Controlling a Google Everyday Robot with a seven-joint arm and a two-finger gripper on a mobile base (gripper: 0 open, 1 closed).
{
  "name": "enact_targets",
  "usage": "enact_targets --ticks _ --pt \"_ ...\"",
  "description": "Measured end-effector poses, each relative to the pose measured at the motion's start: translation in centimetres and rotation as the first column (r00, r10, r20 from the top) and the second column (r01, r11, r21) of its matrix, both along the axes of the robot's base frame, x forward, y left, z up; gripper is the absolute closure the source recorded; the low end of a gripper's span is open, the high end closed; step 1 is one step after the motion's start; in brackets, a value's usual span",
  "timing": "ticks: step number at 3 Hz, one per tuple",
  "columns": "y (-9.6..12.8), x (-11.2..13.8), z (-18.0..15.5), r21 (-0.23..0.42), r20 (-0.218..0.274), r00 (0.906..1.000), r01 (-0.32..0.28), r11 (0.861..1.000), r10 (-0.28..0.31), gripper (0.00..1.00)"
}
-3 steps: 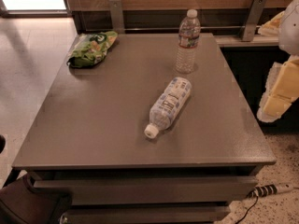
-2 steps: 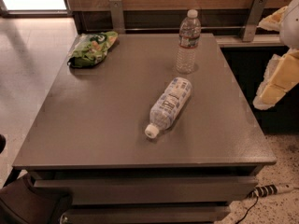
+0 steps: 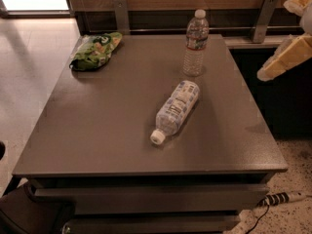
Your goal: Move water bottle near green rice chip bag
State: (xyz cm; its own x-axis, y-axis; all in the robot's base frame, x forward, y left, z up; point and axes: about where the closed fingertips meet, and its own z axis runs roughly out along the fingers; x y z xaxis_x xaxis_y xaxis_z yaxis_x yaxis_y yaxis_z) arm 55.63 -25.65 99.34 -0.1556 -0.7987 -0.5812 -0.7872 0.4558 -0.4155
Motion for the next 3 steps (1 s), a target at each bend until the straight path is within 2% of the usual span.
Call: enact_targets --ticks 1,2,3 --pt "-0.4 5.0 0.8 0.189 0.069 0.9976 -0.018 0.982 0.005 0.00" --pt "0.2 7.9 1.1 0.345 0.068 0.9969 -0.060 0.937 0.039 0.00" --pt "1.0 9.1 0.9 0.419 0.060 0.9966 -0.077 0.905 0.057 0.00"
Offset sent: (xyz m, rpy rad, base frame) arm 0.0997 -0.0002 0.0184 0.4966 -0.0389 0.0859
